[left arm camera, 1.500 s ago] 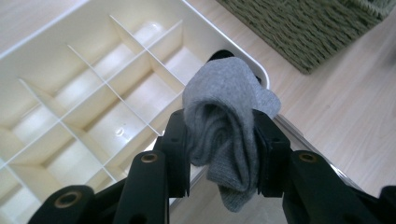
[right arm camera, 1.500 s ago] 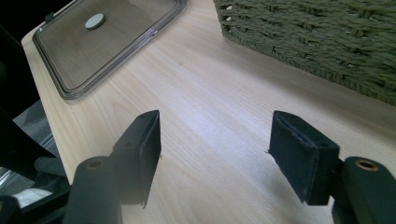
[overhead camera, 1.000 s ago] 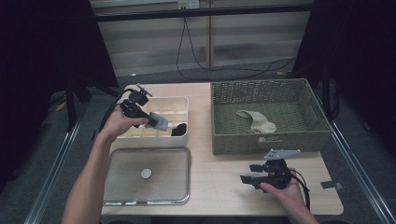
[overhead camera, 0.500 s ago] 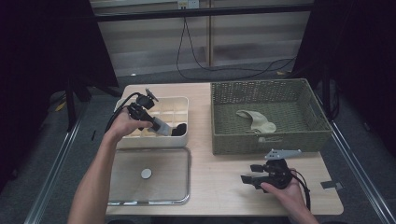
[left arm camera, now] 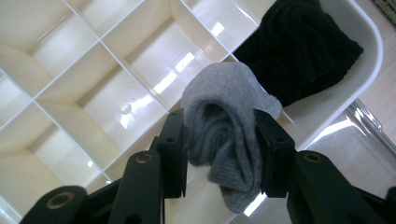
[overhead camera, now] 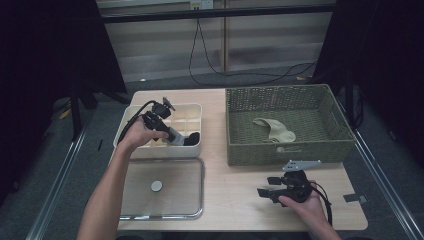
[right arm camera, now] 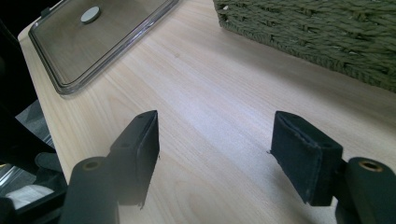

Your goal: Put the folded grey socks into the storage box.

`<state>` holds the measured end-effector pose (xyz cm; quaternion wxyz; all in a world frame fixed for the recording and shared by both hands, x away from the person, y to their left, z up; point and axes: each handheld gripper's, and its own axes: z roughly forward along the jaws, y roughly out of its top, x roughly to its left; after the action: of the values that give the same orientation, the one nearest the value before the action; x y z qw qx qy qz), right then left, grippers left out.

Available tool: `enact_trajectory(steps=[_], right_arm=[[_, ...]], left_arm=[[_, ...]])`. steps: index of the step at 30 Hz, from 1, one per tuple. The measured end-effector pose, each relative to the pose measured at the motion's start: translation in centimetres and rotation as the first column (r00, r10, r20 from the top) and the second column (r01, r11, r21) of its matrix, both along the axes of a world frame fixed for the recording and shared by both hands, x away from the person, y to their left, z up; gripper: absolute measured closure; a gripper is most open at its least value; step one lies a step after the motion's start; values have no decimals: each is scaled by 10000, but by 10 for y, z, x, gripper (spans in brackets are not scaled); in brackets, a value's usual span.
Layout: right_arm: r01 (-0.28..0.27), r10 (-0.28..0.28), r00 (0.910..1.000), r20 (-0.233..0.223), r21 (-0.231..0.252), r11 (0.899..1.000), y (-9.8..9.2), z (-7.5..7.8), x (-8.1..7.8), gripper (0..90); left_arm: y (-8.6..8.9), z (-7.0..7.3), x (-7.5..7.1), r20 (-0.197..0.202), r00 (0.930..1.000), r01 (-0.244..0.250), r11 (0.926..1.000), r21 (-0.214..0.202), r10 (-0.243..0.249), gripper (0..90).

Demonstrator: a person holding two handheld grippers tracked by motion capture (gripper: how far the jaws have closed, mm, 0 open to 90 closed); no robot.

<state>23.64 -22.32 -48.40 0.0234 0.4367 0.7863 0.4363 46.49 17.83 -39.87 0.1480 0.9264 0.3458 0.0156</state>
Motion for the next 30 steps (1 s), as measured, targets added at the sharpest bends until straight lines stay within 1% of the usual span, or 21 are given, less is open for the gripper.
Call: enact_trajectory(steps=[3, 4, 5, 6, 8, 11, 12, 13, 15, 16, 17, 18, 19, 21, 23, 24, 25, 27, 28, 29, 30], right_arm=[[-10, 10, 10000, 0, -23, 10000, 0, 0, 0, 324], [-5, 5, 10000, -25, -19, 10000, 0, 0, 0, 324], [-13, 13, 10000, -6, -27, 10000, 0, 0, 0, 323], [-30, 30, 10000, -43, -8, 10000, 0, 0, 0, 322], [-21, 21, 10000, -75, 3, 10000, 1, 0, 0, 322], [-65, 65, 10000, -63, -40, 10000, 1, -1, 0, 322], [-78, 78, 10000, -45, -32, 10000, 2, -1, 0, 322], [-63, 63, 10000, -67, -35, 10000, 1, -1, 0, 322], [-53, 52, 10000, -63, -28, 10000, 1, -1, 0, 322], [-53, 53, 10000, -66, -31, 10000, 1, -1, 0, 322], [-85, 85, 9999, -57, -16, 10000, 1, -1, 1, 322], [-91, 91, 9999, -72, -14, 10000, 1, -1, 1, 321], [-101, 101, 9999, -128, -15, 9999, 1, -1, 0, 318], [-119, 118, 9998, -159, -43, 9999, 2, -2, 0, 314], [-107, 106, 9998, -150, -48, 9999, 2, -2, 0, 314], [-110, 109, 9998, -154, -50, 9999, 2, -2, 0, 312], [-110, 109, 9998, -154, -50, 9999, 2, -2, 0, 312], [-109, 109, 9998, -169, -56, 9999, 2, -2, 0, 310], [-115, 114, 9998, -176, -52, 9999, 2, -2, 0, 309], [-128, 128, 9998, -177, -45, 9999, 2, -2, 0, 308], [-123, 122, 9998, -179, -45, 9999, 2, -2, 0, 306]], left_arm=[[-3, -1, -3, 74, 9999, 119, 9991, 396, -122, 631], [-4, -2, -3, 46, 9999, 137, 9991, 406, -138, 631], [-5, -3, -2, 57, 9997, 223, 9979, 600, -227, 633], [-7, -4, -2, -69, 9996, 290, 9982, 529, -286, 634], [-8, -6, -2, -35, 9995, 323, 9977, 603, -321, 634], [-12, -10, -1, -166, 9994, 307, 9973, 660, -297, 633], [-14, -11, -1, -141, 9994, 324, 9969, 711, -315, 632], [-15, -12, 0, -219, 9991, 377, 9970, 680, -363, 629], [-16, -12, 0, -201, 9994, 306, 9985, 449, -297, 616], [-17, -12, 0, -185, 9997, 180, 9997, 158, -177, 609], [-17, -11, 1, -133, 9996, 232, 9997, 62, -231, 596], [-18, -9, 0, 39, 10000, 90, 9999, -114, -89, 583], [-20, -8, 0, 171, 9998, 70, 9998, -190, -66, 575], [-22, -6, 0, 235, 9996, 173, 9997, -198, -169, 560], [-23, -5, 0, 194, 9997, 138, 9998, -123, -136, 575], [-24, -9, 1, 70, 9998, 195, 9998, 28, -196, 599], [-24, -9, 1, 70, 9998, 195, 9998, 28, -196, 609], [-26, -13, 1, 143, 9995, 285, 9993, 256, -289, 623], [-26, -16, 1, 158, 9996, 244, 9995, 200, -248, 633], [-27, -18, 1, 59, 9995, 297, 9994, 202, -299, 637], [-27, -19, 2, 63, 9994, 350, 9991, 220, -351, 640]])
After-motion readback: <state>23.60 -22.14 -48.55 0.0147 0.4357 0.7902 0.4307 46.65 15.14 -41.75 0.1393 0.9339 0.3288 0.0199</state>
